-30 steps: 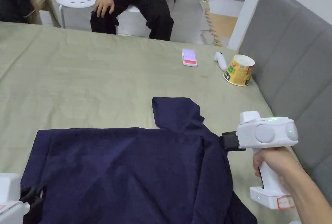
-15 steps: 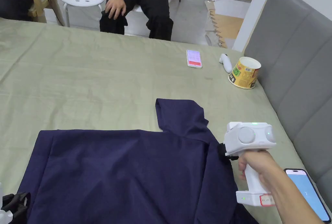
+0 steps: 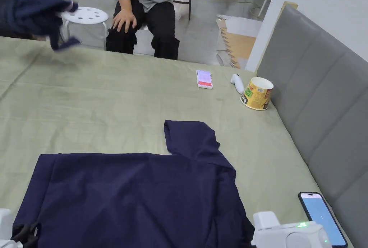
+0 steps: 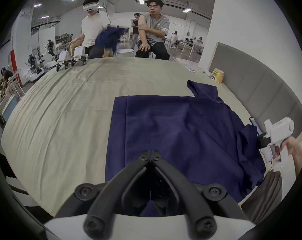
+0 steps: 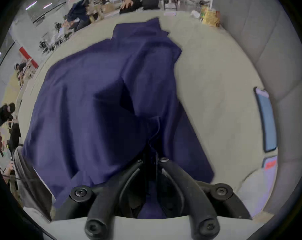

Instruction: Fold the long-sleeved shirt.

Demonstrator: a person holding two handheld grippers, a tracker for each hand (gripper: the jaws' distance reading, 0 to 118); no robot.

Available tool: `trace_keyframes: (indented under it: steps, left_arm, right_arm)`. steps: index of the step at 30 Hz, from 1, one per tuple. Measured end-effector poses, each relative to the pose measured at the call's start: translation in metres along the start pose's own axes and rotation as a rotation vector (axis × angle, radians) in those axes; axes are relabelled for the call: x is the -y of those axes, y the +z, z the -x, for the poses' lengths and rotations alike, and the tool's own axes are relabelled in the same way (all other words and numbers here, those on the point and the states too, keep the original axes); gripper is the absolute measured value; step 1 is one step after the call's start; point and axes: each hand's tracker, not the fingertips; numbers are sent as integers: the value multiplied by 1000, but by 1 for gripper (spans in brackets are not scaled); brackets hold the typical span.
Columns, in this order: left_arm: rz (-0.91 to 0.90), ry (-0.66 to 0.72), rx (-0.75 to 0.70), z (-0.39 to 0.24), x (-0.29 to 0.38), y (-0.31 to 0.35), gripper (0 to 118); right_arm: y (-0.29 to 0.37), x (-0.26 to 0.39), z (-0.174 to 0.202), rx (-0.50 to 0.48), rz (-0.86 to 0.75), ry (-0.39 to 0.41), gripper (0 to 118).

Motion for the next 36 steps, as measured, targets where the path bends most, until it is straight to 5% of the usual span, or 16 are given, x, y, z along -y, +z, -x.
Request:
trace_keyframes:
  steps: [5,6,9,10,13,14,16,17,24,25,27,28,31,36]
  left_arm:
    - [-15,-4,6,0,-2,8,4]
    - [-17,0,5,1,-2,8,4]
    - [-26,6,-5,3,-1,14,4]
    - [-29,10,-5,3,0,16,4]
    - [-29,24,1,7,2,17,4]
    - [-26,25,-2,7,2,16,4]
    - [-15,17,-9,6,2,11,4]
    - [-13,10,-9,5,0,9,4]
    - [-20,3,22,-9,-9,-7,4]
    - [-17,1,25,-11,-9,-10,4]
    - [-9,-4,31,-14,-9,-18,4]
    - [-5,-7,34,-15,-9,-21,4]
    - [18,-15,49,-17,-10,-28,4]
    - [40,-11,24,-12,-11,-42,4]
  right_arm:
    - [0,-12,9,29,-23,32,12]
    - [5,-14,10,48,-41,49,28]
    - [40,-14,17,159,-113,63,106]
    - [55,-12,18,153,-158,64,112]
    - [99,-8,18,107,-271,9,106]
    - [112,-9,17,82,-297,-8,91]
    - [129,-14,16,64,-338,-3,5]
    - [135,-19,15,81,-356,-7,1]
    - [119,-114,-4,112,-383,49,1]
    - [107,-131,-7,95,-364,36,14]
    - [80,-166,-16,28,-320,-4,77]
    - [66,-180,-20,-4,-288,-11,93]
    - [18,-220,-24,-4,-208,1,95]
    - [-48,-254,-22,160,-41,57,95]
